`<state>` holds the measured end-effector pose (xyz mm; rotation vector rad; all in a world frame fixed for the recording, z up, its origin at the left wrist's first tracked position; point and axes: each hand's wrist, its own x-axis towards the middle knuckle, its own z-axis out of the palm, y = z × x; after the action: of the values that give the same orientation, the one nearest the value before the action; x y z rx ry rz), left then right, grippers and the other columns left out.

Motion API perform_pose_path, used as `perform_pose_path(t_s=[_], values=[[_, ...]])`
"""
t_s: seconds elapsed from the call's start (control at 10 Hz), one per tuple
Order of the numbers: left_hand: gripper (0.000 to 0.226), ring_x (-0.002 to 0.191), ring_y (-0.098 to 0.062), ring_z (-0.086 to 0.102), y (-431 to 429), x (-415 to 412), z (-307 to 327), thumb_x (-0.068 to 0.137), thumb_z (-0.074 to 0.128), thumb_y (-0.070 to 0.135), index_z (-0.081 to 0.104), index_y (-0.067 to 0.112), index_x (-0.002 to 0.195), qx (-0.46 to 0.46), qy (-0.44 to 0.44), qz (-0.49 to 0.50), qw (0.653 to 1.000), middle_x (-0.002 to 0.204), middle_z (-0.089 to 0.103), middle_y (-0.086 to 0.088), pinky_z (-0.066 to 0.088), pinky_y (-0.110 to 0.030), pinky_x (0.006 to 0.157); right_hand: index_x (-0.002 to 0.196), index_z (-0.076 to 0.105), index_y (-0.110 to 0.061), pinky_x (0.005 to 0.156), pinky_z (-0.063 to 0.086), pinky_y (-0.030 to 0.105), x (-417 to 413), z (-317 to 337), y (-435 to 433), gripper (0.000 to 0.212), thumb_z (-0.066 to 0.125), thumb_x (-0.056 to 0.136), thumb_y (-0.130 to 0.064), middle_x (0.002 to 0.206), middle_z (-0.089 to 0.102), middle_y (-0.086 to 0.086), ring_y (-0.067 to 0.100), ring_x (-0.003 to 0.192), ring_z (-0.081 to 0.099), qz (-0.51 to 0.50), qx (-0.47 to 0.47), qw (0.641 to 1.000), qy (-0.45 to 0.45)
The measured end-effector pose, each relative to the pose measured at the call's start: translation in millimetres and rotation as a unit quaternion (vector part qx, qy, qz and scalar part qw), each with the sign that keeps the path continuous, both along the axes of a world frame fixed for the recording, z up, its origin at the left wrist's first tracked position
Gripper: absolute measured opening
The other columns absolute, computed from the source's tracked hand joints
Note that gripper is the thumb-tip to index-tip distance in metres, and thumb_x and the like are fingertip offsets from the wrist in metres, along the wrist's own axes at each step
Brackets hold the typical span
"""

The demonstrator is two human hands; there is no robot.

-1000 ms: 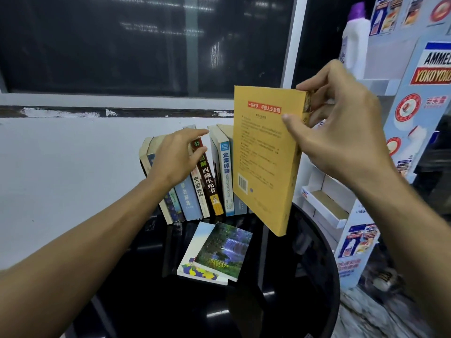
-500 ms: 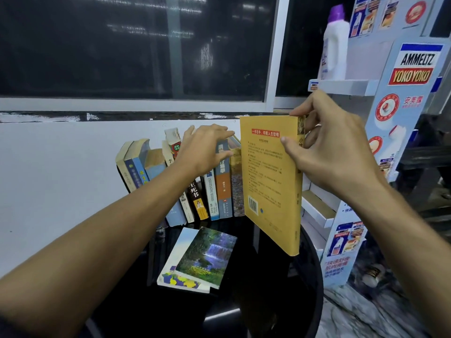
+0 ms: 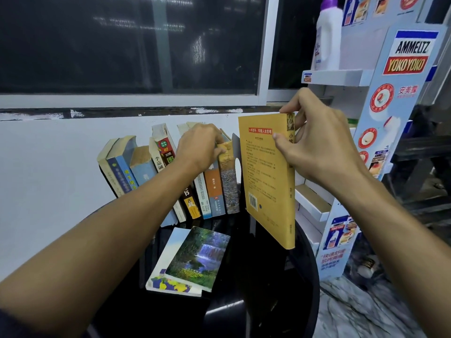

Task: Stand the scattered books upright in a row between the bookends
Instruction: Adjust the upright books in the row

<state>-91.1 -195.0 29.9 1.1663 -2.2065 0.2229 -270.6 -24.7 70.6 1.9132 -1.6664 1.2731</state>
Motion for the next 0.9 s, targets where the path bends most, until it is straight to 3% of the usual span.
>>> perform_pose_path(t_s=[0.2, 0.3, 0.4, 0.6, 0.7, 0.8, 0.9], values=[[0.017, 0.1, -0.022, 0.065, -8.4, 7.6, -0.7, 0.085, 0.079, 0.031, 0.079, 0.022, 0.1, 0.013, 0.031, -0.001, 0.999, 0.106, 0.074, -0.001, 0.057, -0.046, 0.084, 0.104, 0.046, -0.021, 0.069, 0.051, 0.021, 4.5, -0.7, -20.7, 0.034, 0.077, 0.089, -0.025, 0.083, 0.051, -0.021, 0.013, 0.083, 0.058, -0.002, -0.003, 1.0, 0.001], [0.018, 0.1, -0.02, 0.065, -7.4, 7.5, -1.9, 0.086, 0.079, 0.032, 0.079, 0.022, 0.101, 0.009, 0.033, -0.007, 0.999, 0.106, 0.074, 0.0, 0.057, -0.046, 0.085, 0.105, 0.049, -0.018, 0.061, 0.04, 0.011, 7.1, -0.2, -29.7, 0.033, 0.077, 0.089, -0.023, 0.079, 0.05, -0.02, 0.006, 0.075, 0.055, -0.01, -0.011, 1.0, 0.006], [0.019, 0.1, -0.021, 0.064, -8.4, 8.4, -3.6, 0.086, 0.078, 0.033, 0.079, 0.021, 0.1, 0.003, 0.035, -0.01, 0.999, 0.105, 0.074, 0.0, 0.057, -0.046, 0.084, 0.103, 0.048, -0.019, 0.067, 0.05, 0.025, 10.2, -1.0, -39.4, 0.033, 0.077, 0.088, -0.021, 0.086, 0.061, -0.006, 0.012, 0.08, 0.057, -0.011, -0.021, 1.0, 0.008], [0.019, 0.1, -0.021, 0.063, -9.7, 8.7, -4.7, 0.085, 0.079, 0.034, 0.078, 0.022, 0.1, -0.002, 0.035, -0.009, 0.999, 0.105, 0.073, 0.0, 0.057, -0.046, 0.084, 0.102, 0.046, -0.018, 0.06, 0.039, 0.012, 15.9, -9.8, -64.3, 0.031, 0.074, 0.089, -0.018, 0.094, 0.058, -0.003, 0.012, 0.082, 0.052, 0.0, -0.031, 0.999, -0.006], [0.02, 0.101, -0.022, 0.064, -11.4, 9.5, -5.8, 0.085, 0.078, 0.036, 0.078, 0.023, 0.101, -0.005, 0.033, -0.007, 0.999, 0.107, 0.073, 0.0, 0.057, -0.046, 0.084, 0.103, 0.048, -0.016, 0.066, 0.044, 0.022, 16.5, -19.9, -78.7, 0.03, 0.074, 0.088, -0.018, 0.092, 0.056, -0.005, 0.012, 0.08, 0.049, 0.002, -0.05, 0.999, -0.02], [0.02, 0.101, -0.023, 0.064, -12.6, 10.2, -6.6, 0.085, 0.078, 0.037, 0.078, 0.024, 0.101, -0.006, 0.033, -0.004, 0.999, 0.109, 0.072, 0.001, 0.056, -0.045, 0.084, 0.101, 0.042, -0.022, 0.062, 0.041, 0.008, 20.1, -29.7, -90.9, 0.033, 0.073, 0.09, -0.019, 0.098, 0.056, -0.006, 0.009, 0.083, 0.051, 0.01, -0.055, 0.998, -0.029], [0.02, 0.104, -0.024, 0.062, -12.1, 10.7, -7.0, 0.086, 0.077, 0.037, 0.077, 0.024, 0.101, -0.011, 0.031, -0.003, 0.999, 0.11, 0.072, 0.002, 0.055, -0.045, 0.085, 0.103, 0.038, -0.027, 0.066, 0.051, 0.016, 24.3, -40.3, -103.0, 0.037, 0.073, 0.091, -0.02, 0.108, 0.062, -0.002, 0.008, 0.087, 0.055, 0.016, -0.065, 0.997, -0.031]])
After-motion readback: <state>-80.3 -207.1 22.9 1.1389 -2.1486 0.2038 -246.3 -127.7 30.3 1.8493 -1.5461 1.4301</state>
